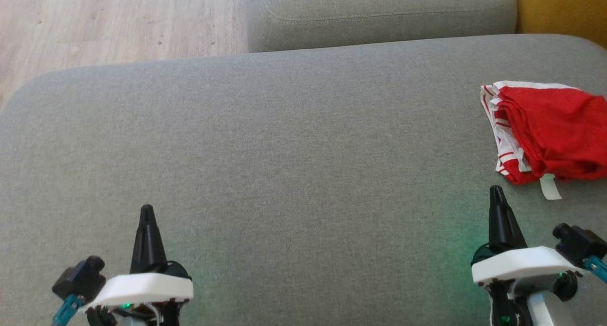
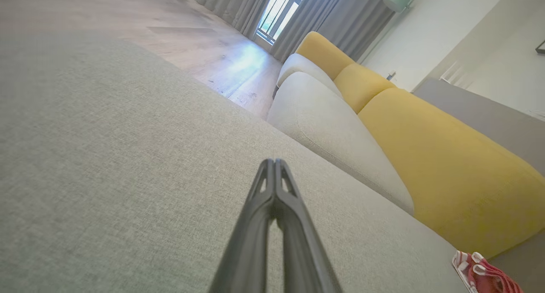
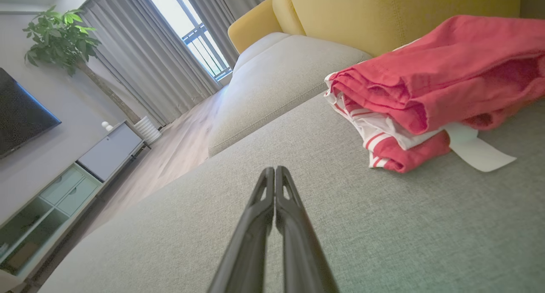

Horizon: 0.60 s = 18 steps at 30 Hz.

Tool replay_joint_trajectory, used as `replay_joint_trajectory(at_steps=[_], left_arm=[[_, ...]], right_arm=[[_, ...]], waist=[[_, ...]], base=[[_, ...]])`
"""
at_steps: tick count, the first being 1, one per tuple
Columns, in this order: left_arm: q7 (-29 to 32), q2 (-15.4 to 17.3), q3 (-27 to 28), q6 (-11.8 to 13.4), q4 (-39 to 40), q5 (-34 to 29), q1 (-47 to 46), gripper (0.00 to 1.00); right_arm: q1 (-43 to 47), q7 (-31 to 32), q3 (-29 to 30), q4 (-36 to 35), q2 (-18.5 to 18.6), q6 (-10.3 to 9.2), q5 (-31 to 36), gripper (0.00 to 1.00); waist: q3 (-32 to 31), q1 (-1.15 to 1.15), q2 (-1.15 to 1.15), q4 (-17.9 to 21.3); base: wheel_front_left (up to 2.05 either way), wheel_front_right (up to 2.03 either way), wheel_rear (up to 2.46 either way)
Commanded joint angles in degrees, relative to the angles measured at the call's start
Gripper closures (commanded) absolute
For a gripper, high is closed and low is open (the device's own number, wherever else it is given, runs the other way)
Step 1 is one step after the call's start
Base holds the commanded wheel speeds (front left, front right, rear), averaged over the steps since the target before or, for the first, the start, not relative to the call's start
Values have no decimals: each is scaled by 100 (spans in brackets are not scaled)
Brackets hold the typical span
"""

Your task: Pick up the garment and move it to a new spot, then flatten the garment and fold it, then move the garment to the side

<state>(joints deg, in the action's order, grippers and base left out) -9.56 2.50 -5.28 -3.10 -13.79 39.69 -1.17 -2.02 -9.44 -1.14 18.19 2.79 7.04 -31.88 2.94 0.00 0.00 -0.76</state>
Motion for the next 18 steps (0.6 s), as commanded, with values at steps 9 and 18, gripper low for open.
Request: replay_joint_trajectory(at_steps=[9,18], left_arm=[[172,41,219,-73,143,567,-299,100],[322,46,316,-112,125,1081,-321,100]], right_arm=[[-277,160,50,-232,96,16,-682,100],[-289,294,101,-254,105,19,-1284,100]], waist=[[-26,0,0,7],[-53,0,0,14]], base=[[0,0,0],[0,0,0]])
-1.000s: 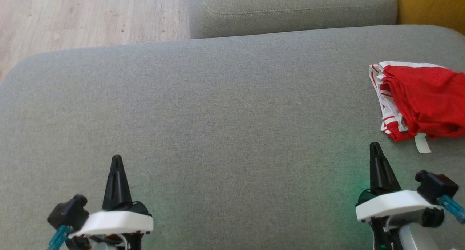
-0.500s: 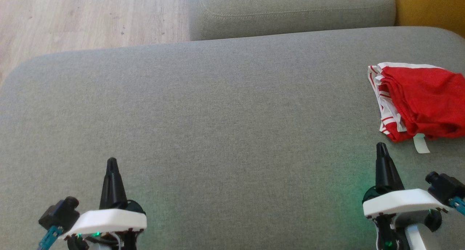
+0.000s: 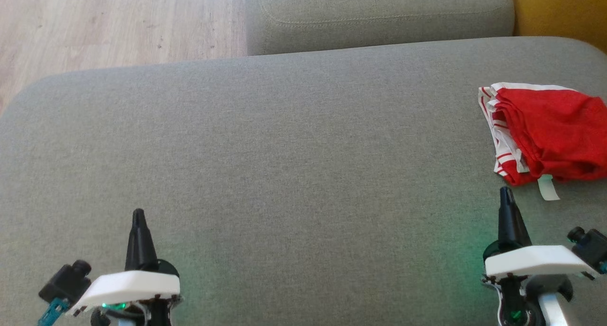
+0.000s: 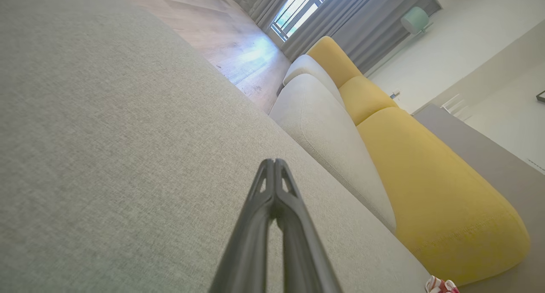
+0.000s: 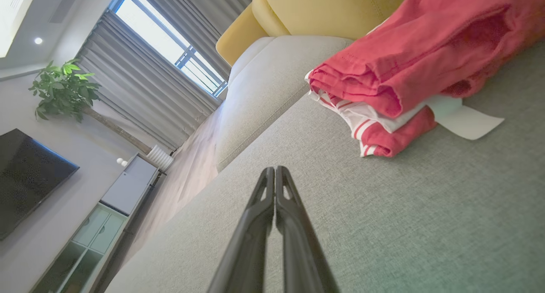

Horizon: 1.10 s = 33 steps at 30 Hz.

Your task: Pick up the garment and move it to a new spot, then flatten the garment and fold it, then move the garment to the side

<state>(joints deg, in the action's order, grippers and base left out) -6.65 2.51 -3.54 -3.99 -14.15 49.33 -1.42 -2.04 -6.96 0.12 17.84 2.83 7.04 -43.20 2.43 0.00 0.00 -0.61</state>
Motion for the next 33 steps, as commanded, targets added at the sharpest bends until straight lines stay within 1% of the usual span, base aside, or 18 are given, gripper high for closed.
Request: replay_joint_trajectory(at_steps=[1,33], left_arm=[[48,45,154,-28,158,174,-298,100],[606,57,521,-174,91,2056,-377,100]], right_arm=[[-289,61,-18,-221,102,20,-218,100],[-339,578,199,-298,117,31,-2410,100]], waist=[[-5,0,0,1],[-105,0,0,29]], base=[[0,0,0],[0,0,0]])
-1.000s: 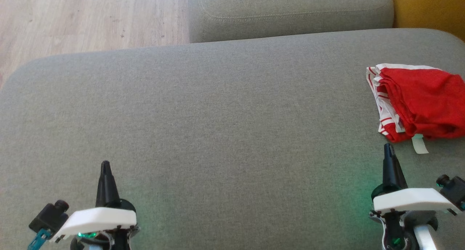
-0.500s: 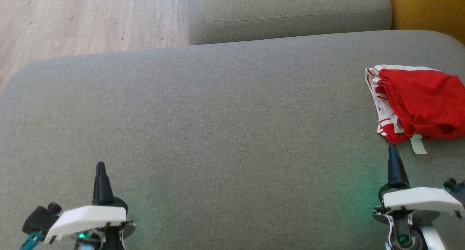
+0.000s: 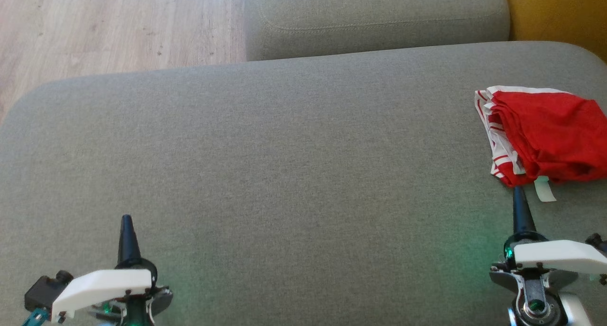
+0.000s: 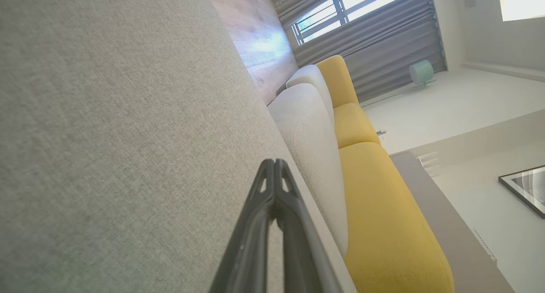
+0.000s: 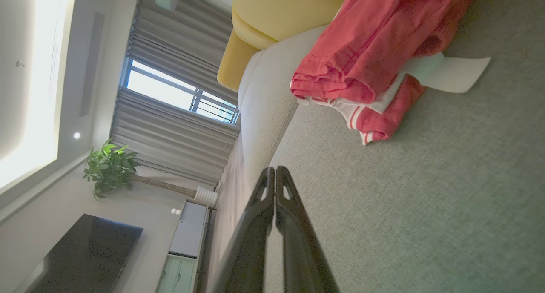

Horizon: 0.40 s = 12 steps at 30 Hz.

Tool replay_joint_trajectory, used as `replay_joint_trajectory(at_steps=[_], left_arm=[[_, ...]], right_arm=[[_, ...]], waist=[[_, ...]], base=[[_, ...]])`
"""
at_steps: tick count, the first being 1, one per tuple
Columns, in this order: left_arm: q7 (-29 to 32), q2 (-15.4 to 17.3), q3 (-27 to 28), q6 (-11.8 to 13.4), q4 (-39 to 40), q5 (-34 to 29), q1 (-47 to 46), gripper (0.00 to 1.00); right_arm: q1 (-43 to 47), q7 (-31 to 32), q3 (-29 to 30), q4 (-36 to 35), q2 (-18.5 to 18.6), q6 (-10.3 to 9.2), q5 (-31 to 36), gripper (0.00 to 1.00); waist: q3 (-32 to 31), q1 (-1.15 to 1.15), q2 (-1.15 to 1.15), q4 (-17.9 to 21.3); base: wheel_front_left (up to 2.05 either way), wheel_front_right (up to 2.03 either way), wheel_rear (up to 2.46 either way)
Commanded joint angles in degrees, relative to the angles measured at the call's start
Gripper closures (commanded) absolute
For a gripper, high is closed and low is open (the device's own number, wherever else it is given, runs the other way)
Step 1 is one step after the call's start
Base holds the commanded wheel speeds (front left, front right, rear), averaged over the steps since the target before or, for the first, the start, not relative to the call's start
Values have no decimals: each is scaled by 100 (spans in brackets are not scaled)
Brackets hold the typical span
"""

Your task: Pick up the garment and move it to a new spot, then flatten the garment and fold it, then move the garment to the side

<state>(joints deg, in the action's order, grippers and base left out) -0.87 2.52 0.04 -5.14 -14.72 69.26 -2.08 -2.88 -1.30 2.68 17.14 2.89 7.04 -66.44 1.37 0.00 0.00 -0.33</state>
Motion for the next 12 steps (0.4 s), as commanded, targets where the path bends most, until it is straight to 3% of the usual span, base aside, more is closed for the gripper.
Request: replay_joint_trajectory(at_steps=[1,12], left_arm=[[45,56,173,-64,146,118,-313,100],[216,58,287,-108,126,687,-338,100]], right_arm=[[-256,28,-50,-231,110,32,-150,100],[-271,190,23,-254,110,35,-809,100]], waist=[[-2,0,0,1],[-33,0,0,9]], base=[[0,0,0],[0,0,0]])
